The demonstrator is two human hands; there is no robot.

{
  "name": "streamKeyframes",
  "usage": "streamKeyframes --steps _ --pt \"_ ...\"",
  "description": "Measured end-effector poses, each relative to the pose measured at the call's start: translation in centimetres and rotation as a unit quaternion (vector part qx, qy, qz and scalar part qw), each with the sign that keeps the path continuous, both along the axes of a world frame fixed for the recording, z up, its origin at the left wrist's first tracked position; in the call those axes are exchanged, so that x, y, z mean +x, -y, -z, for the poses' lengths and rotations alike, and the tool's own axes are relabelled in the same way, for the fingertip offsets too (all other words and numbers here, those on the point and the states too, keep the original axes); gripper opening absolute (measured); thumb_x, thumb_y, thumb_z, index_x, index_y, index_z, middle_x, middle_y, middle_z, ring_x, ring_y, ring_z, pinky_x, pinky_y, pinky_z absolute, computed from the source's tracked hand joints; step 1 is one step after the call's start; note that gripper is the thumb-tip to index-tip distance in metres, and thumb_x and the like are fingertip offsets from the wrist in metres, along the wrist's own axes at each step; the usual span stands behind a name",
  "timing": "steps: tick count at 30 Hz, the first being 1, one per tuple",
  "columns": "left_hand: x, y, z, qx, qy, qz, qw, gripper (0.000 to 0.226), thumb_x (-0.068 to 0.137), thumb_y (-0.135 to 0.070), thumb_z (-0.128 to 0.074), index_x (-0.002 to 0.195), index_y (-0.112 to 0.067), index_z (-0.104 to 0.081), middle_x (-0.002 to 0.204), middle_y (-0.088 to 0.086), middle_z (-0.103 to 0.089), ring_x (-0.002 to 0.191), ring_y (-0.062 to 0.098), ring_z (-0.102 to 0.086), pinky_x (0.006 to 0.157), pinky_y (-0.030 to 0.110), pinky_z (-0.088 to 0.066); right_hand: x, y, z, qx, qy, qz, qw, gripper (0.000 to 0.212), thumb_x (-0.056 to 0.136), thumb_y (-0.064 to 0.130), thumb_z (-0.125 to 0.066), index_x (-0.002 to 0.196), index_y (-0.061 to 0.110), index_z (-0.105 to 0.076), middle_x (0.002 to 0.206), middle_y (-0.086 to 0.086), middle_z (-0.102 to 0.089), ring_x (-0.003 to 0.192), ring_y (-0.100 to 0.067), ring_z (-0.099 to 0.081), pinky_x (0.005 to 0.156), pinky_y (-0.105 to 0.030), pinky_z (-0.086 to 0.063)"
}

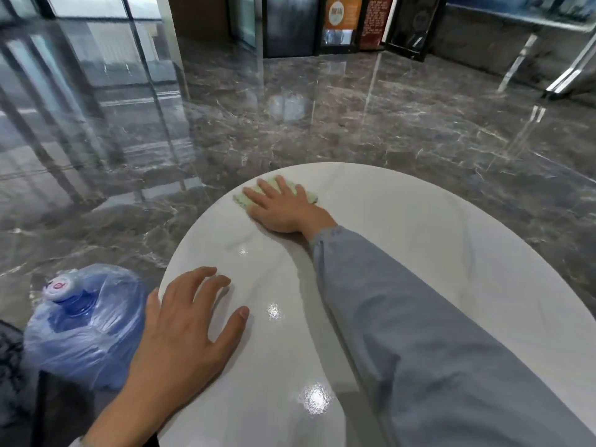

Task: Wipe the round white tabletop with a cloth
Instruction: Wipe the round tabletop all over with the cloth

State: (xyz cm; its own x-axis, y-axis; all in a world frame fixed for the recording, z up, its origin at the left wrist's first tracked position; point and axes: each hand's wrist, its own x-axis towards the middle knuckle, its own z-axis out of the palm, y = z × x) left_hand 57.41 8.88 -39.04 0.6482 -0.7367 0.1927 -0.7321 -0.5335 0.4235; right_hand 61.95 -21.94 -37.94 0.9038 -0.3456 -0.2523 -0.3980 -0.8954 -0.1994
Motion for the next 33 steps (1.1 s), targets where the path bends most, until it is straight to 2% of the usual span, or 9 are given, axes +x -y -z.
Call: streamKeyframes --steps 3,5,11,15,18,21,26,29,33 --pt "0.0 -0.2 0.1 -0.003 0.000 -0.006 1.000 0.055 0.093 -0.070 -0.040 0.127 -0.033 -0.061 0.138 -0.008 -0.054 0.132 0.019 -0.049 0.114 0.057 -0.037 2.3 -7.0 1.3 -0.008 0.000 -0.133 0.991 0.061 0.099 0.068 -0.015 0.158 0.056 -0.006 0.172 0.014 0.006 0.158 -0.026 0.016 0.117 -0.061 0.014" --pt "0.1 -0.2 0.2 0.023 0.003 0.002 1.000 0.054 0.094 -0.072 -0.038 0.128 -0.036 -0.059 0.139 -0.010 -0.052 0.134 0.017 -0.046 0.115 0.055 -0.034 2.2 -6.7 1.1 0.000 0.018 -0.134 0.991 0.061 0.099 0.069 -0.016 0.158 0.055 -0.010 0.173 0.014 0.002 0.158 -0.022 0.012 0.119 -0.058 0.011" --pt "-0.2 -0.1 -0.4 0.057 0.009 0.004 0.998 0.053 0.093 -0.071 -0.039 0.126 -0.035 -0.061 0.139 -0.011 -0.053 0.135 0.016 -0.044 0.115 0.053 -0.030 -2.6 5.5 -1.2 0.005 0.029 0.120 0.992 0.059 0.103 0.062 -0.018 0.161 0.050 -0.012 0.173 0.013 0.001 0.159 -0.024 0.006 0.123 -0.060 0.003" --pt "-0.3 0.0 -0.7 0.055 0.002 -0.001 0.998 0.054 0.092 -0.070 -0.038 0.124 -0.034 -0.064 0.138 -0.010 -0.055 0.134 0.018 -0.047 0.113 0.053 -0.031 -10.8 15.0 -1.6 -0.043 0.015 0.278 0.960 0.060 0.099 0.061 -0.016 0.157 0.047 -0.021 0.171 0.009 -0.011 0.158 -0.030 -0.005 0.120 -0.066 -0.010" --pt "-0.2 0.0 -0.6 0.057 0.000 0.002 0.998 0.055 0.092 -0.070 -0.039 0.123 -0.033 -0.065 0.137 -0.010 -0.056 0.134 0.019 -0.048 0.113 0.055 -0.033 -17.7 19.5 -1.5 -0.032 0.005 0.380 0.924 0.068 0.096 0.068 -0.014 0.161 0.047 -0.013 0.173 0.006 -0.008 0.158 -0.033 -0.003 0.122 -0.064 -0.006" --pt "-0.3 0.0 -0.7 0.052 -0.005 0.002 0.999 0.056 0.090 -0.071 -0.039 0.121 -0.033 -0.066 0.134 -0.010 -0.057 0.132 0.019 -0.049 0.112 0.055 -0.033 -20.6 21.4 -1.4 -0.039 -0.015 0.425 0.904 0.070 0.096 0.071 -0.011 0.162 0.045 -0.010 0.173 -0.001 -0.008 0.157 -0.038 -0.008 0.123 -0.064 -0.004" --pt "-0.1 0.1 -0.5 0.053 -0.003 0.008 0.999 0.058 0.089 -0.073 -0.039 0.118 -0.033 -0.068 0.131 -0.012 -0.057 0.130 0.019 -0.054 0.112 0.058 -0.034 -15.9 20.7 -1.1 -0.030 -0.023 0.375 0.926 0.064 0.102 0.062 -0.014 0.162 0.045 -0.006 0.173 0.011 0.003 0.158 -0.034 0.007 0.122 -0.064 0.005" --pt "-0.1 0.2 -0.4 0.048 0.000 0.002 0.999 0.057 0.088 -0.074 -0.038 0.119 -0.036 -0.068 0.132 -0.013 -0.057 0.131 0.017 -0.053 0.113 0.059 -0.034 -9.6 18.4 -1.0 -0.026 -0.004 0.292 0.956 0.061 0.103 0.059 -0.016 0.161 0.046 -0.009 0.172 0.014 0.002 0.158 -0.034 0.009 0.121 -0.065 0.004" --pt "0.0 0.2 0.2 0.019 0.034 0.006 0.999 0.049 0.090 -0.068 -0.046 0.113 -0.031 -0.069 0.127 -0.008 -0.060 0.125 0.020 -0.057 0.104 0.062 -0.041 -0.6 10.7 -0.6 -0.027 0.015 0.132 0.991 0.057 0.105 0.056 -0.016 0.161 0.048 -0.010 0.173 0.012 -0.001 0.158 -0.031 0.007 0.122 -0.063 0.003"
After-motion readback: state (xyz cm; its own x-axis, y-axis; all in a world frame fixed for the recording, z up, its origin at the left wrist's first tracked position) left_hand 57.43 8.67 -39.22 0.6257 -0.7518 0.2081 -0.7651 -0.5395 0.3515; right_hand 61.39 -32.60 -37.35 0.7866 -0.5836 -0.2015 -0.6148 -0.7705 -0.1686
